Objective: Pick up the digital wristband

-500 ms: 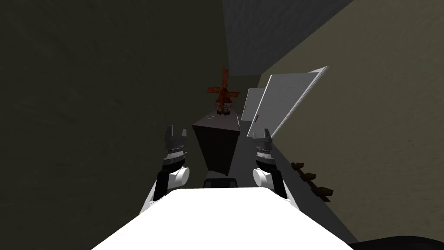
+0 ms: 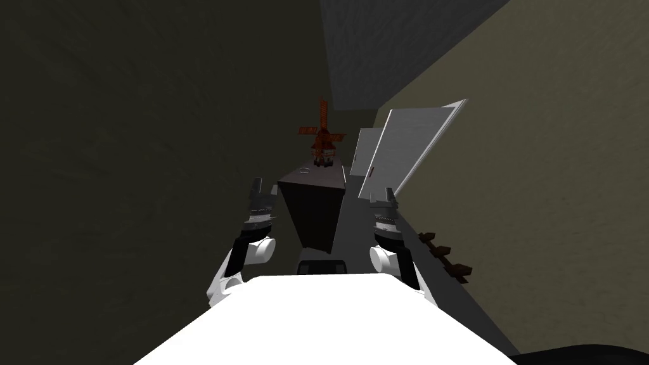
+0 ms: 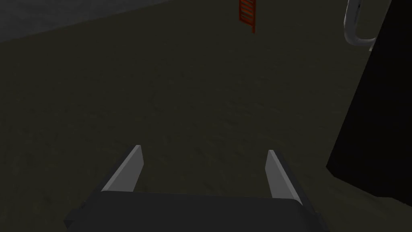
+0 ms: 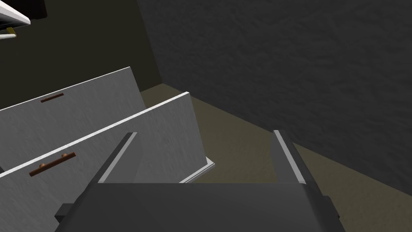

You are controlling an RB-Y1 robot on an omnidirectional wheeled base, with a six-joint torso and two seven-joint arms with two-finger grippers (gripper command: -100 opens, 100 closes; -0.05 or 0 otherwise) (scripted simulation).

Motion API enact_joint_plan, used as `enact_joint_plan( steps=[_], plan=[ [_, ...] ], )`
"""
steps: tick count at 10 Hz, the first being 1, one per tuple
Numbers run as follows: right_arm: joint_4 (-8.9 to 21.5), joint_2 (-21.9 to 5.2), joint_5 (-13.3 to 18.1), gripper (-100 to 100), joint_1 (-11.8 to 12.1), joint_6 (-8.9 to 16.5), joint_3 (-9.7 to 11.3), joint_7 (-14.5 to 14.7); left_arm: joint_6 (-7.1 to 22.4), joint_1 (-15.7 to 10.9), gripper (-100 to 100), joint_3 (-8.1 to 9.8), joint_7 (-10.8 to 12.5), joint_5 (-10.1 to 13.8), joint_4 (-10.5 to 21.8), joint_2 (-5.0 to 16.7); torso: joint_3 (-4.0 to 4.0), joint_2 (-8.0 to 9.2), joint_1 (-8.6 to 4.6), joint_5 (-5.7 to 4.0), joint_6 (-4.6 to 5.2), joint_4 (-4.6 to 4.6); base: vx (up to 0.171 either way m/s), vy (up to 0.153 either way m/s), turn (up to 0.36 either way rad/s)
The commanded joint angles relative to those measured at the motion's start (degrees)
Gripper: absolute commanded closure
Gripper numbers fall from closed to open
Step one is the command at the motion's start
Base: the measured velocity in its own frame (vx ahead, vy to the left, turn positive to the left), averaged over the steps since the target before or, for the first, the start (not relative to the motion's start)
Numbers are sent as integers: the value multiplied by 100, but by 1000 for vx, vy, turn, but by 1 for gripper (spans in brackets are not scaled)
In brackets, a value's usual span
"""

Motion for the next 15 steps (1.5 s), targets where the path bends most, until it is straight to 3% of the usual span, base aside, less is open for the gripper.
enact_joint_plan(
  steps=[1, 4, 5, 6, 7, 8, 9, 10, 11, 12, 14, 15],
  plan=[
    [0, 0, 0, 0, 0, 0, 0, 0, 225, -240, -100, 9, -38, 120, 80, 238, 0, 0, 0, 0, 0, 0, -54, -52, -53],
    [0, 0, 0, 0, 0, 0, 0, 0, 677, -715, -100, 57, -97, 381, 244, 620, 1, 1, 1, 0, 0, 0, -62, -51, -67],
    [0, 0, 0, 0, 0, 0, 0, 0, 740, -775, -100, 57, -97, 381, 244, 620, 0, 0, 2, 0, 2, 0, -43, -37, -36],
    [0, 0, 0, 0, 0, 0, 0, 0, 917, -1013, -100, 83, -126, 530, 339, 813, -2, -4, 3, 1, 0, -1, -43, -44, -61],
    [0, 0, 0, 0, 0, 0, 0, 0, 1039, -1075, -100, 83, -126, 530, 339, 813, -2, -4, 2, 0, 1, -1, -39, -44, -38],
    [0, 0, 0, 0, 0, 0, 0, 0, 1206, -1255, -100, 109, -154, 689, 444, 1005, -3, -5, 1, 0, 0, -1, -54, -57, -75],
    [0, 0, 0, 0, 0, 0, 0, 0, 1364, -1394, -100, 109, -154, 689, 444, 1005, -2, -2, -2, 0, 1, -1, -43, -56, -44],
    [0, 0, 0, 0, 0, 0, 0, 0, 1546, -1628, -100, 134, -179, 857, 558, 1196, -3, -5, -3, -1, 0, -1, -53, -64, -85],
    [0, 0, 0, 0, 0, 0, 0, 0, 1712, -1727, -100, 134, -179, 857, 558, 1196, -1, -2, -6, -1, 1, -1, -41, -45, -41],
    [0, 0, 0, 0, 0, 0, 0, 0, 1871, -1913, -100, 159, -201, 1032, 681, 1386, -2, -4, 1, 0, -1, -1, -50, -49, -93],
    [0, 0, 0, 0, 0, 0, 0, 0, 2081, -2072, -100, 159, -201, 1032, 681, 1386, -2, -5, 3, 0, -1, -1, -27, -30, -13],
    [0, 0, 0, 0, 1, 0, -1, 0, 2302, -2302, -100, 183, -219, 1213, 813, 1574, -6, -12, 10, 2, -2, -2, -33, -41, -93]
  ],
)
